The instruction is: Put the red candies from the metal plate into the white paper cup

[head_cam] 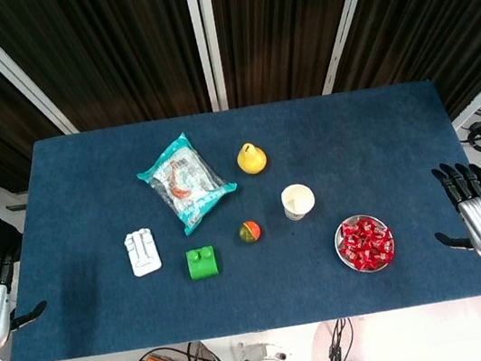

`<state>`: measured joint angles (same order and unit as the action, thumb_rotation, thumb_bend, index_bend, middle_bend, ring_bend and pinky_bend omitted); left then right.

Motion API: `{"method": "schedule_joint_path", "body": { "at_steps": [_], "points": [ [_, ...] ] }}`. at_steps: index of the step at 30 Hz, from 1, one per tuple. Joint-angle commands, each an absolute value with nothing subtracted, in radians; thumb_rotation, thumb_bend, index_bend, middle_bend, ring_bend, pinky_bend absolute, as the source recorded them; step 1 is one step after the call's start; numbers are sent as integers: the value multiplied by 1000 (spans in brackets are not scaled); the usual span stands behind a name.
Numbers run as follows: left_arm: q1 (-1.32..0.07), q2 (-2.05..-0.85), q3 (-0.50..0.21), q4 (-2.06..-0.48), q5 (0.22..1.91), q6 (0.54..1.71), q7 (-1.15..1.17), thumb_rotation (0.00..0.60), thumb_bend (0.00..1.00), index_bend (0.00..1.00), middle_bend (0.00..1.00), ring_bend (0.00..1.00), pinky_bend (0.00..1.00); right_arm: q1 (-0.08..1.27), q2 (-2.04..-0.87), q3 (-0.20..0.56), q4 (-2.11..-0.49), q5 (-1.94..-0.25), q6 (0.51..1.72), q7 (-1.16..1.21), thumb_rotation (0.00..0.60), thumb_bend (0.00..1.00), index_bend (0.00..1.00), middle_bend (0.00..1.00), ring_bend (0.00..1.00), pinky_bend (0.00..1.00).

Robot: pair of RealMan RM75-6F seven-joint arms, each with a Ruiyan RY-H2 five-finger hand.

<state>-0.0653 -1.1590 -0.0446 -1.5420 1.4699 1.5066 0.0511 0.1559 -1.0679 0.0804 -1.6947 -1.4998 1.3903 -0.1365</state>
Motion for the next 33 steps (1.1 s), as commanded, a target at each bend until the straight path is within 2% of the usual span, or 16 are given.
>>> {"method": "schedule_joint_path", "body": {
  "at_steps": [1,2,4,6,8,9,11,14,20,26,33],
  "points": [
    [-68,-1156,-46,-1546,1468,1502,55,600,0,70,88,0,0,160,-1073,82,-1692,-1499,1391,-148,600,191,0,103,21,128],
    [-68,-1156,-46,-1547,1469,1502,56,600,0,70,88,0,0,162,-1077,83,-1688,-1503,1392,-154,600,191,0,118,65,183],
    [-69,-1154,-46,-1551,1472,1503,61,600,0,70,88,0,0,171,-1093,82,-1671,-1520,1393,-169,600,191,26,227,258,398],
    [-69,-1154,-46,-1557,1478,1507,63,600,0,70,88,0,0,191,-1109,69,-1654,-1549,1366,-171,600,192,130,440,572,755],
    [-67,-1155,-44,-1560,1481,1510,65,600,0,70,88,0,0,215,-1117,54,-1645,-1563,1318,-165,600,203,234,612,785,963],
    [-66,-1155,-44,-1561,1481,1511,65,600,0,70,88,0,0,226,-1120,48,-1640,-1567,1296,-168,600,219,273,676,852,996],
    [-63,-1156,-42,-1562,1479,1513,66,600,0,70,88,0,0,247,-1130,36,-1627,-1566,1248,-182,600,250,317,750,915,1000],
    [-58,-1156,-40,-1562,1474,1515,63,600,0,70,88,0,0,281,-1146,21,-1609,-1551,1164,-196,600,272,328,799,952,1000],
    [-55,-1158,-41,-1561,1471,1514,61,600,0,70,87,0,0,332,-1193,8,-1569,-1541,1074,-201,600,307,345,811,963,1000],
    [-54,-1154,-42,-1566,1467,1512,60,600,0,70,78,0,0,361,-1231,2,-1523,-1556,1052,-186,600,397,380,814,965,1000],
    [-49,-1151,-43,-1568,1460,1515,60,600,0,46,70,0,0,391,-1259,-8,-1487,-1569,1029,-176,600,409,386,813,965,1000]
  ]
}}
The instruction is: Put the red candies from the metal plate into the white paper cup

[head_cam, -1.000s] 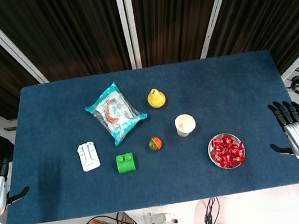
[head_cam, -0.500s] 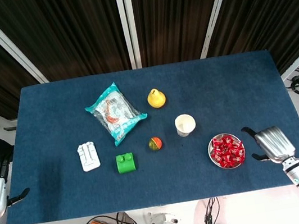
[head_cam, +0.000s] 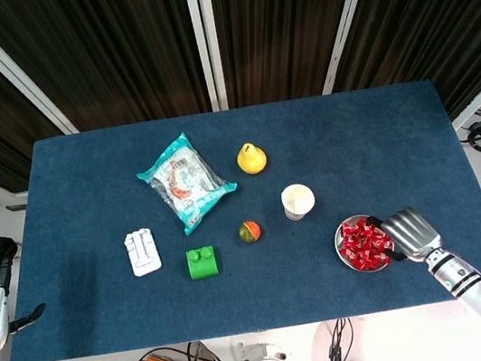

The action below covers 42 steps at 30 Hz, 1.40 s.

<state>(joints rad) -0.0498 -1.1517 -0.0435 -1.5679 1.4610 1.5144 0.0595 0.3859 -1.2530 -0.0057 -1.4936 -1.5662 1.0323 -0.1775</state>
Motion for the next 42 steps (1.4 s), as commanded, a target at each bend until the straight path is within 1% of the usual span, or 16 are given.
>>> {"method": "schedule_joint_path", "body": {
  "at_steps": [1,5,16,20,23,26,28,32,36,38,42],
  "points": [
    [-48,-1151,-43,-1568,1460,1515,60,600,0,46,70,0,0,393,-1263,-8,-1483,-1570,1028,-174,600,409,386,814,965,1000],
    [-45,-1151,-44,-1567,1454,1515,58,600,0,42,69,0,0,406,-1279,-13,-1464,-1574,1020,-161,600,420,400,814,965,1000],
    [-40,-1148,-50,-1564,1451,1524,50,600,0,17,53,0,0,434,-1328,-19,-1407,-1577,1009,-110,600,501,478,814,965,1000],
    [-36,-1150,-51,-1561,1450,1529,44,600,0,6,50,0,0,440,-1342,-23,-1388,-1579,1010,-88,600,519,525,814,968,1000],
    [-34,-1154,-51,-1556,1451,1532,38,600,0,1,47,0,0,443,-1349,-26,-1382,-1582,1014,-71,600,552,572,819,974,1000],
    [-31,-1158,-49,-1548,1453,1534,32,600,0,0,47,0,0,441,-1350,-25,-1376,-1585,1034,-61,600,597,634,828,982,1000],
    [-29,-1160,-48,-1543,1454,1536,28,600,0,0,47,0,0,436,-1338,-16,-1386,-1584,1061,-56,600,612,652,829,984,1000],
    [-27,-1161,-48,-1535,1454,1536,20,600,0,0,47,0,0,441,-1289,21,-1445,-1585,1114,-28,600,620,658,829,984,1000],
    [-28,-1161,-49,-1535,1461,1539,18,600,0,0,47,0,0,489,-1258,94,-1513,-1572,1128,-56,600,623,656,830,984,1000],
    [-29,-1161,-50,-1536,1463,1540,17,600,0,0,47,0,0,523,-1260,130,-1537,-1549,1101,-66,600,624,648,830,984,1000],
    [-29,-1157,-52,-1538,1461,1537,19,600,0,0,47,0,0,620,-1299,199,-1543,-1469,996,-132,600,624,632,830,984,1000]
  ]
}}
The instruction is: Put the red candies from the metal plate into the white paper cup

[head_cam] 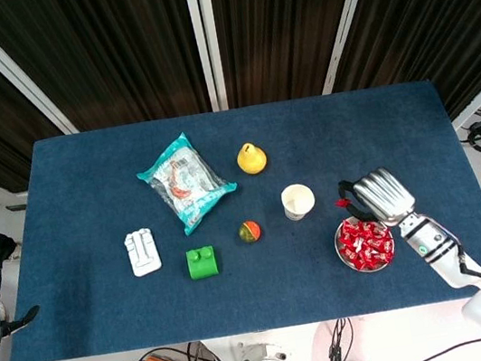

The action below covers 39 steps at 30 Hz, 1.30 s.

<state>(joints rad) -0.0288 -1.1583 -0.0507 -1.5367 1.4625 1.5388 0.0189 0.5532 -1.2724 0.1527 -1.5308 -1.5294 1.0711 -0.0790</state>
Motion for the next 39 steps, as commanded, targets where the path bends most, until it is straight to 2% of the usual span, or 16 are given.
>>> {"method": "schedule_joint_path", "body": {
  "at_steps": [1,6,12,13,18,22,26,30,35,39],
  "points": [
    [-30,-1156,-52,-1538,1460,1536,20,600,0,0,47,0,0,638,-1312,209,-1538,-1451,974,-148,600,624,628,829,983,1000],
    [-29,-1156,-55,-1535,1452,1532,18,600,0,0,47,0,0,715,-1379,227,-1502,-1370,882,-227,600,623,602,829,983,1000],
    [-26,-1162,-53,-1523,1444,1525,9,600,0,0,47,0,0,750,-1431,216,-1466,-1315,844,-267,600,617,532,829,980,1000],
    [-25,-1163,-53,-1520,1443,1526,7,600,0,0,47,0,0,752,-1434,214,-1465,-1310,843,-270,600,598,512,829,980,1000],
    [-22,-1168,-53,-1509,1441,1528,0,600,0,0,47,0,0,751,-1435,209,-1470,-1297,870,-288,600,350,415,829,980,1000],
    [-24,-1172,-56,-1505,1443,1529,-4,600,0,0,47,0,0,729,-1403,205,-1511,-1314,927,-285,600,312,392,830,981,1000],
    [-28,-1177,-56,-1499,1450,1527,-7,600,0,0,47,0,0,651,-1308,139,-1591,-1400,1017,-247,600,312,423,830,980,1000],
    [-31,-1182,-56,-1494,1453,1523,-6,600,0,0,47,0,0,570,-1231,33,-1609,-1470,1058,-210,600,311,445,829,981,1000],
    [-34,-1186,-55,-1497,1458,1522,-4,600,0,0,47,0,0,542,-1233,-50,-1565,-1516,1020,-206,600,311,445,830,980,1000],
    [-33,-1185,-55,-1503,1463,1527,2,600,0,0,47,0,0,542,-1270,-63,-1515,-1524,998,-224,600,311,445,829,980,1000]
  ]
}}
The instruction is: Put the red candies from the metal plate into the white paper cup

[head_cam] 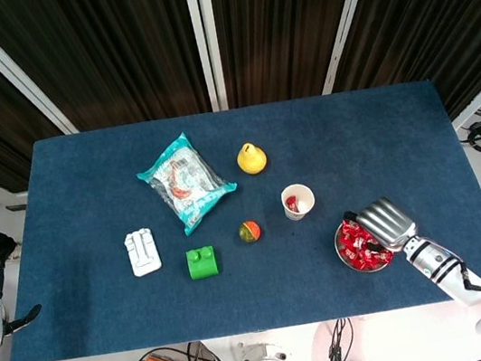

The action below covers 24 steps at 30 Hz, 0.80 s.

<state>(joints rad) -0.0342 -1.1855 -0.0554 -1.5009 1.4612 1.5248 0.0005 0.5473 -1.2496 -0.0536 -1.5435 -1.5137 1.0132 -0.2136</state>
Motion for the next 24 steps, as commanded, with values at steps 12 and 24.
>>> {"method": "schedule_joint_path", "body": {
  "at_steps": [12,24],
  "points": [
    [-19,-1185,-52,-1502,1457,1541,-4,600,0,0,47,0,0,553,-1319,-58,-1455,-1519,958,-230,600,323,480,829,980,1000],
    [-15,-1184,-54,-1495,1452,1540,-13,600,0,0,43,0,0,562,-1335,-46,-1439,-1516,946,-214,600,379,517,830,980,1000]
  ]
}}
